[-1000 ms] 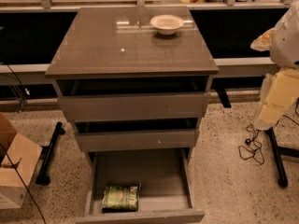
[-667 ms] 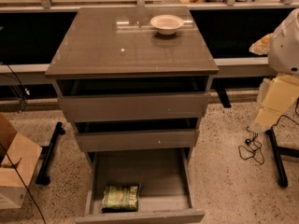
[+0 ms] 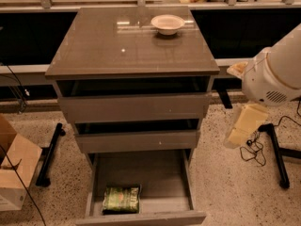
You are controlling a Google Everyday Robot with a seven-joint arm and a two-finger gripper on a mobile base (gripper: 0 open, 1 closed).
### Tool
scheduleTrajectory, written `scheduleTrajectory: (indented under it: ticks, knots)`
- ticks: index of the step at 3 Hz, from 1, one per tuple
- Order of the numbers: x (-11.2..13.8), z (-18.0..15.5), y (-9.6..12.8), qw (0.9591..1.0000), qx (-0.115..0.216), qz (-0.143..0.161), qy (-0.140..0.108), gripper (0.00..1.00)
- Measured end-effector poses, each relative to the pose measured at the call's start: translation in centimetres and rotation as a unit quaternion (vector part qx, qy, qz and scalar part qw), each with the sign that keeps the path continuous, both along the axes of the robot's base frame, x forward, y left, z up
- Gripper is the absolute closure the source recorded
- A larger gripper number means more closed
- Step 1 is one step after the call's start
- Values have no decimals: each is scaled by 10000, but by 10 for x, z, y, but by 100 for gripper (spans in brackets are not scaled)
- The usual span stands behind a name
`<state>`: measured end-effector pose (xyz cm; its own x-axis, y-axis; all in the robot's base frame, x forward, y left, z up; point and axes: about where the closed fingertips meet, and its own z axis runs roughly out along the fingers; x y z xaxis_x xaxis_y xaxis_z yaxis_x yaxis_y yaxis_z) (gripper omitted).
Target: Pick green jalapeno chip bag from bottom drawer and place on counter
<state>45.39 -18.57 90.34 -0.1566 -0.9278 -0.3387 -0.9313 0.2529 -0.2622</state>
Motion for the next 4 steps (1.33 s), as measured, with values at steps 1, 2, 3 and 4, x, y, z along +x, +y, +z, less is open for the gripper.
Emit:
scheduleTrajectory:
  ticks: [1, 2, 3, 4]
  knots:
    - [20, -33, 11, 9993, 350, -8, -89, 0]
    - [20, -33, 11, 9993, 350, -8, -89, 0]
    - [19, -46, 20, 9981, 552, -280, -60, 0]
    - [20, -87, 51, 9936, 1026, -455, 100, 0]
